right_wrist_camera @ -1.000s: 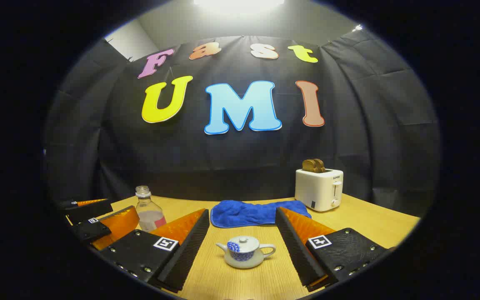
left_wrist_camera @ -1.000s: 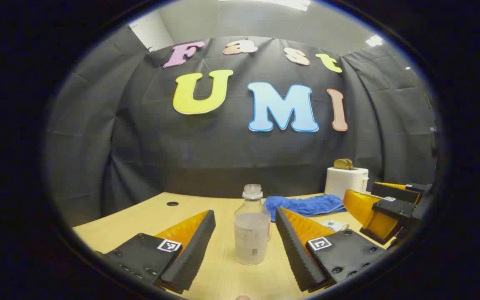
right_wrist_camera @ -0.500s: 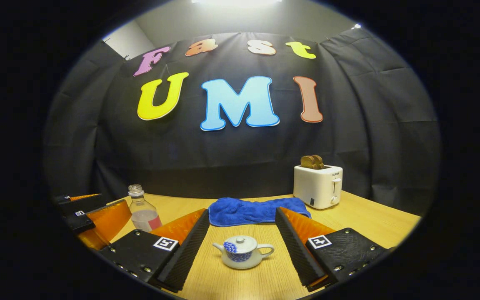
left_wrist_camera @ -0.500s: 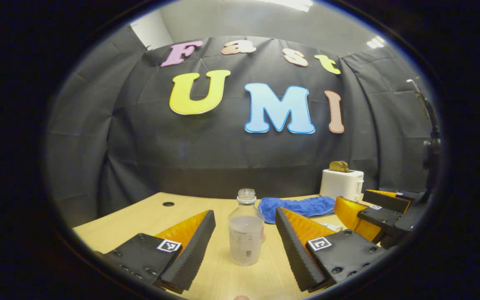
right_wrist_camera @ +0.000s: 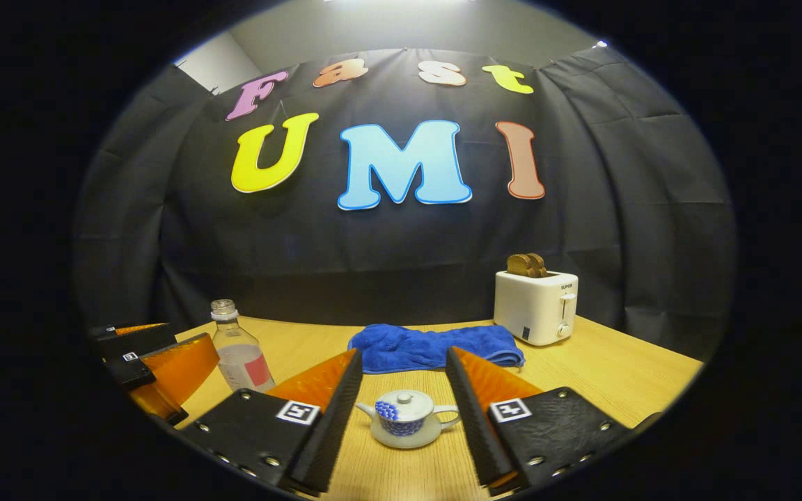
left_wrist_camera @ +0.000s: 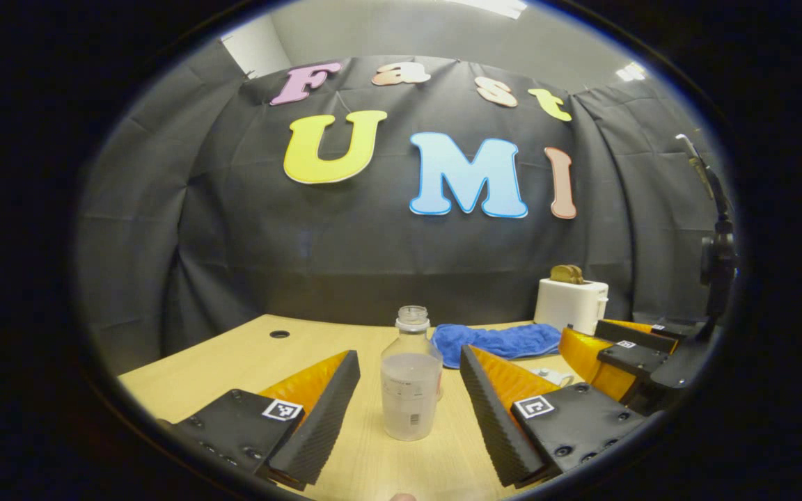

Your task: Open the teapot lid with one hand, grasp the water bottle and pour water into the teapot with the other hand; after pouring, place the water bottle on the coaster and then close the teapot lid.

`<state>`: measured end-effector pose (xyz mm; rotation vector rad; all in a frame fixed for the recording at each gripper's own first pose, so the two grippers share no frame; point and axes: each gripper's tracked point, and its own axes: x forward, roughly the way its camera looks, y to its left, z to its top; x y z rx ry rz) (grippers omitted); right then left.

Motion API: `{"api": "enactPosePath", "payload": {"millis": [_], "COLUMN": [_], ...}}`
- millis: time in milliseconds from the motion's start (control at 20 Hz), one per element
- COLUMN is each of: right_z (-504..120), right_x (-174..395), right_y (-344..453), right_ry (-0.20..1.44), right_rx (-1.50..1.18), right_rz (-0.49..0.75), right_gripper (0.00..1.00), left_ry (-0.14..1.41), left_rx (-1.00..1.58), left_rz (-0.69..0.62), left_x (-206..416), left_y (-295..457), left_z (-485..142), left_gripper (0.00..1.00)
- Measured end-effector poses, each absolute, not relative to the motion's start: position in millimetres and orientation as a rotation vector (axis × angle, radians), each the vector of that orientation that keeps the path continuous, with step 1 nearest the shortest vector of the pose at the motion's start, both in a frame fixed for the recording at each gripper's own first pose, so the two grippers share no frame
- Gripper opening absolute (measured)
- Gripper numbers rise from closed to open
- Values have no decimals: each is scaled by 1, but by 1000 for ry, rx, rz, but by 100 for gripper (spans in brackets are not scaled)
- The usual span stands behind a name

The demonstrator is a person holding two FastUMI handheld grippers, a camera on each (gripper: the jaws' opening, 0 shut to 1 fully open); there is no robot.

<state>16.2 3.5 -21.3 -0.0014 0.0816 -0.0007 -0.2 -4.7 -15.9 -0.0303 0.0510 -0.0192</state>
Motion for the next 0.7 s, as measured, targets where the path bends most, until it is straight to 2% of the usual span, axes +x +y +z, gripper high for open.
{"api": "enactPosePath", "payload": {"millis": [50,700], "right_z": [-26,-83], "right_x": [20,58], "right_y": [5,13], "right_ry": [97,252], "right_rx": [-4,-21], "right_rz": [3,42], "right_gripper": [67,67], "left_ry": [55,93], "left_rx": [-31,-50], "left_rz": [-20,-26], "left_x": [1,15], "left_y": [-5,0], "left_z": [-18,-36], "left_gripper": [100,100]}}
